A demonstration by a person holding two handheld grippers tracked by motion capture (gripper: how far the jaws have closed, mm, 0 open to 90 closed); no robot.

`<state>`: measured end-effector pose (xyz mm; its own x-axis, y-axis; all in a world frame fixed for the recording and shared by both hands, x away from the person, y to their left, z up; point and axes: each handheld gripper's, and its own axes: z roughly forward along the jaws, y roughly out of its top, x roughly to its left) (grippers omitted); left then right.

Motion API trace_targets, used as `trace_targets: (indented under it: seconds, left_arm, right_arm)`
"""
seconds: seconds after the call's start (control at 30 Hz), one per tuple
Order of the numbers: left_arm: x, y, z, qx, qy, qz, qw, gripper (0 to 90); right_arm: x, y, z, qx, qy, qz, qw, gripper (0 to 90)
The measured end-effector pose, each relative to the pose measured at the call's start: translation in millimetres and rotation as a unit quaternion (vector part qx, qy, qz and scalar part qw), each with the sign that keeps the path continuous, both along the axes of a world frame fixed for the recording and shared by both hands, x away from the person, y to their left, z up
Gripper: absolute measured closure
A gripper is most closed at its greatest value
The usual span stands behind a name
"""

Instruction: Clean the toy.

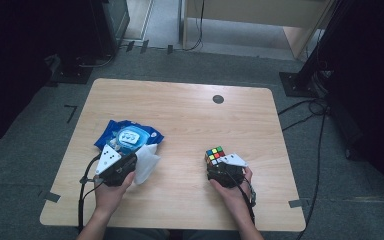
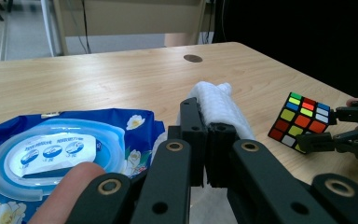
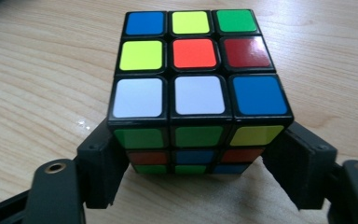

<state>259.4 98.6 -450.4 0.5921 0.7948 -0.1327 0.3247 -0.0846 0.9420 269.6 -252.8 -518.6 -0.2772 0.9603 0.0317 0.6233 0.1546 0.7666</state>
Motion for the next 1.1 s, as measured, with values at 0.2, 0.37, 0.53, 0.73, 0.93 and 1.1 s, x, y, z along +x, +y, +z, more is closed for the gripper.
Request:
trace_targets:
  seconds: [0.2,0.37,0.53,0.73,0.93,1.1]
  left_arm:
    - [-1.0,-3.1,-0.7,0.001,0.0,-0.005,1.0,88.7]
    - [-1.1,-4.5,-1.2,0.003,0.003,-0.001,1.0,89.7]
    - [-0.6,-2.7,-1.8,0.004,0.003,-0.002,1.0,89.9]
    - [-1.3,-2.4,-1.2,0.002,0.002,-0.004,1.0,90.0]
    - [-3.7,-7.1,3.7,-0.009,-0.001,-0.011,0.9999,90.0]
    - [-6.7,-18.1,12.7,-0.015,-0.008,-0.026,0.9995,90.0]
  right_arm:
    - [1.7,2.0,-1.6,-0.006,-0.019,0.018,0.9996,33.5]
    - [2.4,2.2,-1.0,-0.003,-0.025,0.03,0.9992,34.5]
    - [-0.3,8.9,7.5,0.019,-0.046,0.072,0.9961,34.6]
    - [-11.7,29.4,25.6,0.03,-0.061,0.149,0.9866,34.7]
    - [-21.3,45.1,38.3,0.042,-0.069,0.201,0.9761,34.6]
    - [-26.5,56.4,41.2,0.051,-0.065,0.23,0.9698,34.6]
